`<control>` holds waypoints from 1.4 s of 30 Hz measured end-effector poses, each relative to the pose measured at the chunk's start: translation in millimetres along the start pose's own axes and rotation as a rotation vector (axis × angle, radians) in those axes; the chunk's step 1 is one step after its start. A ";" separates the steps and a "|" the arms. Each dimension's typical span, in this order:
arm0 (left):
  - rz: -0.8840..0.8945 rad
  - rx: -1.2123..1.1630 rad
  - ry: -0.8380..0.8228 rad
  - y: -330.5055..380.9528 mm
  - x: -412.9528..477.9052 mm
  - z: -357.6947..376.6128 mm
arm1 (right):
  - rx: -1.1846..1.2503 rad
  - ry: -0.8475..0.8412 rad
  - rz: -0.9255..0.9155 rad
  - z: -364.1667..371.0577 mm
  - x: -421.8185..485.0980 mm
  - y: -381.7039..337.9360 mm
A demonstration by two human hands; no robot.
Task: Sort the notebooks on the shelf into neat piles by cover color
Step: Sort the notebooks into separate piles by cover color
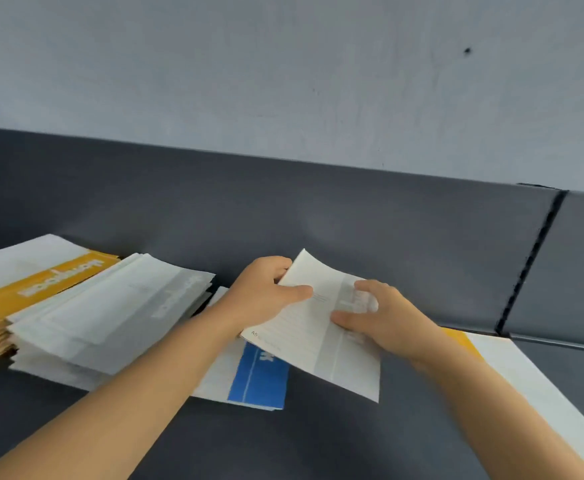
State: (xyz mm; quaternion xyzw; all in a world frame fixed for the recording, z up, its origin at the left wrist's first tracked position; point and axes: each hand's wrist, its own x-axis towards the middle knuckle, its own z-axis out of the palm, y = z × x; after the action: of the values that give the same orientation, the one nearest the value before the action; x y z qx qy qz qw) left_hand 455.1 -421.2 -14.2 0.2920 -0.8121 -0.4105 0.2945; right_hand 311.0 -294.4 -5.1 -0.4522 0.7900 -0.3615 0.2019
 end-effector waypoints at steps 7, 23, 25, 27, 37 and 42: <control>0.047 0.228 0.147 -71.9 -13.4 -160.8 | 0.040 -0.034 -0.027 140.3 34.2 -111.2; 0.052 1.175 -0.267 -157.6 -21.2 -199.3 | -0.737 -0.092 -0.154 244.3 53.9 -139.4; 0.074 1.222 -0.230 -147.7 -19.1 -196.3 | -0.754 -0.046 -0.163 227.9 50.3 -138.4; 0.099 1.242 -0.204 -129.8 -17.6 -185.9 | -0.788 0.024 -0.162 206.1 43.1 -129.6; 0.237 0.893 -0.225 -11.2 -1.9 13.9 | -0.811 0.028 0.174 31.0 7.2 40.5; 0.103 0.678 -0.401 49.4 12.9 152.6 | -0.777 0.133 0.272 -66.1 5.4 138.1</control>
State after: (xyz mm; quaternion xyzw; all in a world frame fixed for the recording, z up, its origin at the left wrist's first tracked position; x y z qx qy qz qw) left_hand 325.6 -330.6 -44.4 0.2457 -0.9565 -0.1526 0.0368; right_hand 187.1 -227.8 -65.7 -0.3617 0.9316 -0.0347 0.0106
